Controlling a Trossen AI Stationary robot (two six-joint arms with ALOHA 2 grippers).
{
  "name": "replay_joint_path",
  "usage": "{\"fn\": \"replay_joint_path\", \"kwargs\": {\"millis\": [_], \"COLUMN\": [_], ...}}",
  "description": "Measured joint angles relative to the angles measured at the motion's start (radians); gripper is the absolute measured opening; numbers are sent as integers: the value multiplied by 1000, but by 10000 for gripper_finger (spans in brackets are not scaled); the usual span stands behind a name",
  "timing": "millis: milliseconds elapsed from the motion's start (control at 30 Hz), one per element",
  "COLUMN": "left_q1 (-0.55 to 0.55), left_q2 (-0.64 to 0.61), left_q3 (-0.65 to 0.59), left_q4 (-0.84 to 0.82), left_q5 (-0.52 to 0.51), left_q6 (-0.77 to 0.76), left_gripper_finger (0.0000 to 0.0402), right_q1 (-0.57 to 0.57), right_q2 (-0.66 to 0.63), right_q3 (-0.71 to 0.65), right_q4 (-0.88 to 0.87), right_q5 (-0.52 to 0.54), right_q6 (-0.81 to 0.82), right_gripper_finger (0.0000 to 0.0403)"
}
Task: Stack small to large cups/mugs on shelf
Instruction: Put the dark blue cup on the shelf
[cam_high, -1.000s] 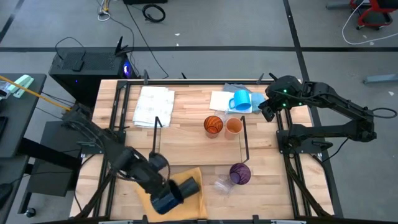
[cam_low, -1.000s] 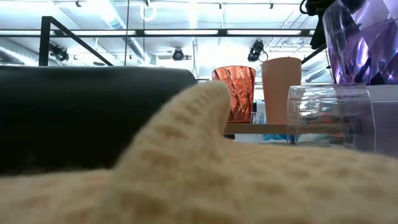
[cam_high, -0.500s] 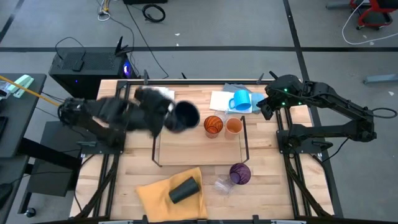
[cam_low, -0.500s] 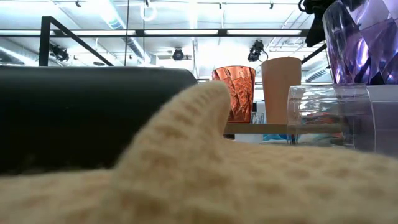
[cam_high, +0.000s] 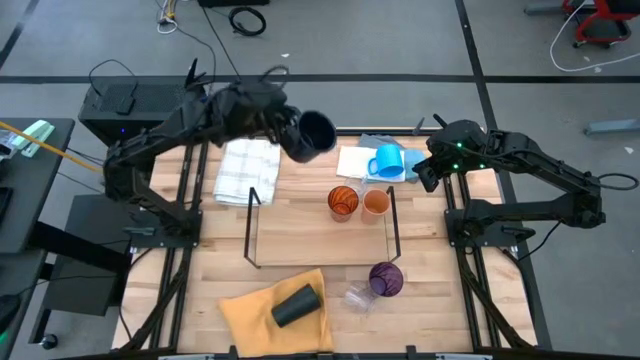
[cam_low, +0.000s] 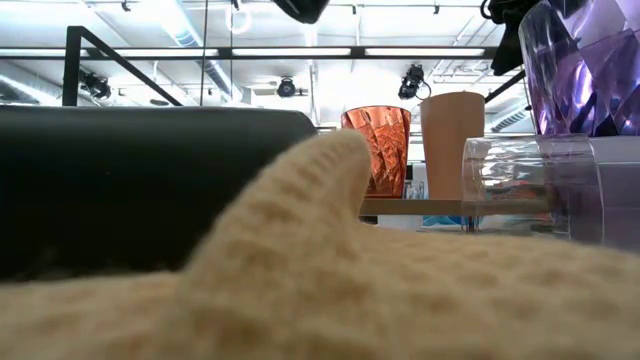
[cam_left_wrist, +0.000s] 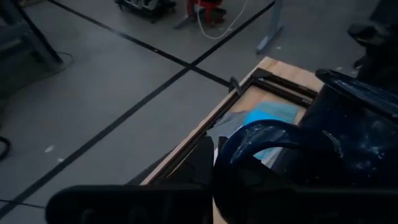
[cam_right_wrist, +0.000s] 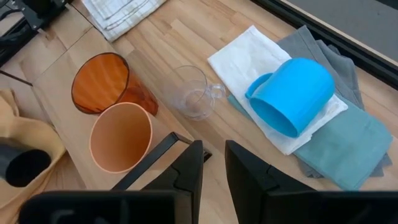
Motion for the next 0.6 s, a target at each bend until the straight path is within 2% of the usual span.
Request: {"fn": "replay_joint_path", "kwargs": {"millis": [133,233,300,400,500,600], "left_q1": [29,34,24,-22,-79,-114], "left_q2": [14,-7,-35,-82,-115,-145], "left_q3": [-40,-169,-279,-421,-525,-600], "left_q4": [81,282,439,563,566,577], "left_q5": [25,86,90,-42,-231,-293], "left_q6": [21,-3,-58,-151,-262,-317], "left_gripper_finger": [18,18,18,18,18,18], "right_q1": [0,0,0,0,0,0], "right_q2": [0,0,0,0,0,0], "right_q3": [0,0,0,0,0,0], "right_q4": [1,1,2,1,1,2], "right_q5": [0,0,4,5,5,5], "right_q6": [0,3,4,14,27,29], "right_gripper_finger": [75,75,75,75,75,75]}}
